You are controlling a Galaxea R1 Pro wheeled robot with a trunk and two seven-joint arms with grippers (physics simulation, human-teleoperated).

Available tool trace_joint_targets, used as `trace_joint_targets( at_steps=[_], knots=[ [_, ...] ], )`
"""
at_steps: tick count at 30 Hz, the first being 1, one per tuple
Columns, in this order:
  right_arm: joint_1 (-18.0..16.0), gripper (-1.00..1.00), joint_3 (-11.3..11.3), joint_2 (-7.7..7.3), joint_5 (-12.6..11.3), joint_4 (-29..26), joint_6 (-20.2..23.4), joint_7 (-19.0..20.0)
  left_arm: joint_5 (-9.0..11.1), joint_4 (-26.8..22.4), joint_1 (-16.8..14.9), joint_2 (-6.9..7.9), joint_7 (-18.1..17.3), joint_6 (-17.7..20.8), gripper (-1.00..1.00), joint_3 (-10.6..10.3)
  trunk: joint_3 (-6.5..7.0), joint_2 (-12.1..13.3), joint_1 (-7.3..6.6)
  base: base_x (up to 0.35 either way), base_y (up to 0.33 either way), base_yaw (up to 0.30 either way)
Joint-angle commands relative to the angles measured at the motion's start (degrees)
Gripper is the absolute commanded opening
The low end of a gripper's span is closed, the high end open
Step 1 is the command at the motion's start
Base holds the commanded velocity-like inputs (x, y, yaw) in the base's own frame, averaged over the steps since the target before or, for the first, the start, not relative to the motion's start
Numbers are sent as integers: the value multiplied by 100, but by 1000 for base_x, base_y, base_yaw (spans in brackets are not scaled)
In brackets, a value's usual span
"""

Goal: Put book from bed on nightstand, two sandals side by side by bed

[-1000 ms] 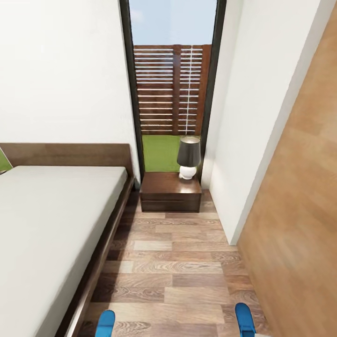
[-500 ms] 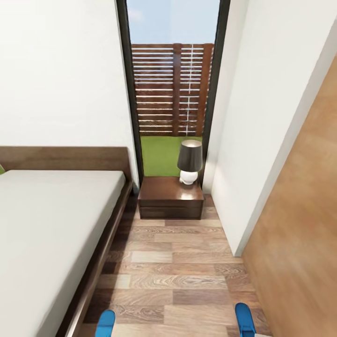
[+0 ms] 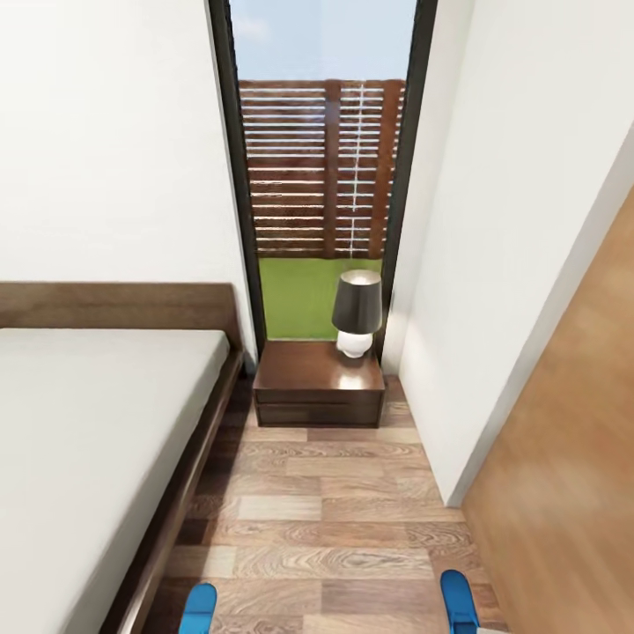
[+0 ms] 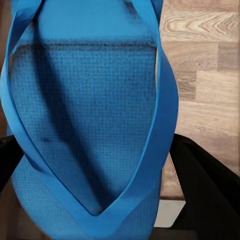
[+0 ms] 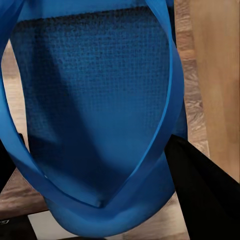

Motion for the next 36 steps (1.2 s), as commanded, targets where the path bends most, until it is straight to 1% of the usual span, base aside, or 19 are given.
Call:
trace_joint_targets(
  at_steps=[1,11,24,36],
  knots=[
    [-5,-100,-40,3,42,7,-19,-15,42,-3,-4,4,34,-16,-100,-49,-6,-4,4,320,-78,0],
    [-4,-100,-40,11,43,7,-19,-15,42,-3,-4,4,34,-17,-100,-49,-6,-4,4,321,-91,0],
    [-5,-100,-40,11,43,7,-20,-15,42,-3,-4,4,34,-20,-100,-49,-6,-4,4,330,-12,2],
    [-5,-100,-42,12,43,8,-21,-15,42,-3,-4,4,34,-20,-100,-49,42,-4,4,331,-29,86]
  ],
)
